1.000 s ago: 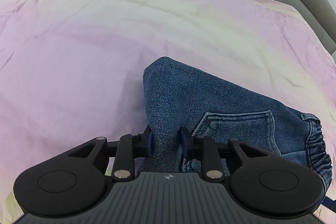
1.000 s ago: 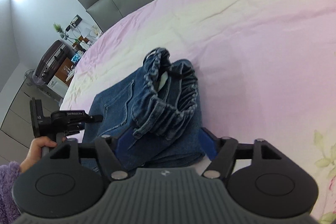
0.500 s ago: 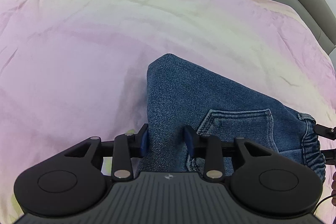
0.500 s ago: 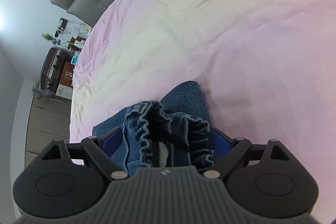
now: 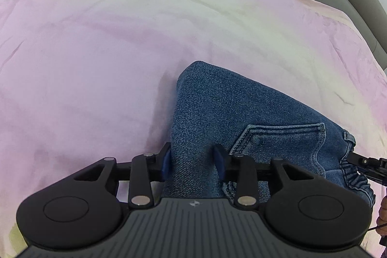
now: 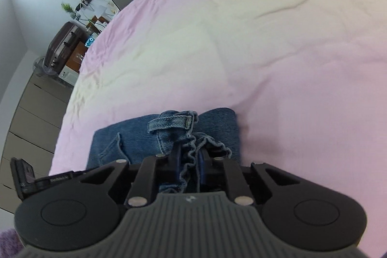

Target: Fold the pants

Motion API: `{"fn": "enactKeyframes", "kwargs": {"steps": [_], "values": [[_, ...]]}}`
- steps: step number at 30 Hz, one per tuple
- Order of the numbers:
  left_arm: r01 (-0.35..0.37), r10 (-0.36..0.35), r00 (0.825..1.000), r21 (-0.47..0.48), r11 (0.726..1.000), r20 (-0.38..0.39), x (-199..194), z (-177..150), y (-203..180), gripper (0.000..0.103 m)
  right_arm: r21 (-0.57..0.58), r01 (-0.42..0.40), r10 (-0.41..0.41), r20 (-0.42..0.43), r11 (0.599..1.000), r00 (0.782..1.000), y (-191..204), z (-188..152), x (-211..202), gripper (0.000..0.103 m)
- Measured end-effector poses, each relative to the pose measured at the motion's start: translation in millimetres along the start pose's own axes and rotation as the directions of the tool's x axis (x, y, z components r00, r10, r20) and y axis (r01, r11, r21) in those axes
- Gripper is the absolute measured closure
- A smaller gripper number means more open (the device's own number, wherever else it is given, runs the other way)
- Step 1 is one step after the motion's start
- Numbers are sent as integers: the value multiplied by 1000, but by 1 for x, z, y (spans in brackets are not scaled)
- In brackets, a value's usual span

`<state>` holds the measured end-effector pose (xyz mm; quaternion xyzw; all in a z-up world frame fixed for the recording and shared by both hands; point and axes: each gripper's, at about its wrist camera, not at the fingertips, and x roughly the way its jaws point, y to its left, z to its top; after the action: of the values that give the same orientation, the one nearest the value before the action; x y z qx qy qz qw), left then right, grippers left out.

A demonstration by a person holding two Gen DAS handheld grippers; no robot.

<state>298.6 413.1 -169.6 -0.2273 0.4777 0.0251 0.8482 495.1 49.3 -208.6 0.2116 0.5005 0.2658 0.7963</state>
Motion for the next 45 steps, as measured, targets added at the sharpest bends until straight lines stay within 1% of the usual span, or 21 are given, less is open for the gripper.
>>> {"fn": "enactKeyframes", "kwargs": {"steps": [3, 6, 7, 8, 11, 14, 15, 16, 19, 22, 23, 25, 28, 31, 34, 37, 39, 42, 43, 44, 45], "values": [[-32, 32, 999, -24, 999, 9, -5, -2, -3, 52, -34, 58, -58, 2, 998, 998, 13, 0, 3, 92], [-83, 83, 995, 5, 997, 56, -27, -7, -14, 51, -123, 112, -110, 16, 986, 994, 36, 2, -14, 79], [-95, 92, 992, 25, 995, 82, -38, -10, -18, 52, -165, 126, -120, 41, 978, 992, 44, 0, -26, 74], [-100, 94, 990, 50, 994, 108, -49, -14, -23, 52, -214, 131, -118, 72, 968, 990, 54, -3, -38, 73], [-81, 68, 990, 99, 992, 125, -77, -29, -35, 52, -353, 128, -86, 132, 927, 987, 83, -19, -64, 70], [-89, 65, 989, 183, 979, 130, -96, -48, -56, 52, -498, 101, -35, 140, 861, 990, 111, -46, -76, 72], [-93, 66, 989, 211, 973, 132, -100, -55, -61, 53, -539, 112, -41, 142, 835, 989, 118, -57, -75, 72], [-100, 70, 989, 241, 965, 128, -103, -63, -67, 56, -570, 123, -51, 140, 812, 989, 121, -66, -73, 72], [-127, 101, 990, 293, 948, 103, -104, -86, -70, 62, -615, 141, -93, 109, 776, 990, 114, -93, -63, 75], [-164, 149, 986, 305, 938, 71, -97, -108, -62, 68, -644, 207, -164, 127, 736, 978, 95, -116, -51, 75], [-163, 147, 986, 297, 941, 75, -98, -114, -58, 68, -636, 210, -172, 122, 742, 977, 87, -121, -48, 75], [-161, 145, 987, 277, 947, 75, -99, -120, -48, 67, -600, 200, -177, 97, 775, 979, 70, -127, -37, 75], [-195, 188, 981, 298, 934, 54, -94, -133, -42, 67, -577, 196, -163, 108, 793, 981, 58, -132, -31, 76], [-185, 184, 983, 246, 951, 28, -85, -142, -30, 67, -565, 200, -164, 114, 801, 980, 54, -133, -25, 76], [-201, 201, 979, 252, 947, 25, -73, -144, -27, 63, -556, 199, -154, 127, 807, 980, 49, -135, -22, 77], [-209, 213, 977, 208, 956, 2, -72, -138, -25, 60, -567, 210, -166, 129, 797, 978, 54, -135, -22, 77], [-237, 242, 970, 220, 946, 4, -79, -133, -32, 60, -569, 217, -188, 110, 793, 976, 62, -128, -23, 77], [-305, 296, 952, 272, 913, 72, -101, -131, -54, 64, -557, 217, -193, 102, 802, 976, 71, -117, -39, 75], [-308, 292, 951, 279, 909, 99, -111, -132, -62, 64, -558, 217, -189, 109, 801, 976, 75, -115, -48, 72], [-304, 278, 952, 283, 910, 128, -123, -133, -70, 64, -559, 212, -179, 114, 802, 977, 78, -114, -57, 58], [-298, 262, 952, 287, 910, 160, -135, -134, -78, 64, -556, 218, -176, 130, 802, 976, 82, -115, -71, 49]]}}
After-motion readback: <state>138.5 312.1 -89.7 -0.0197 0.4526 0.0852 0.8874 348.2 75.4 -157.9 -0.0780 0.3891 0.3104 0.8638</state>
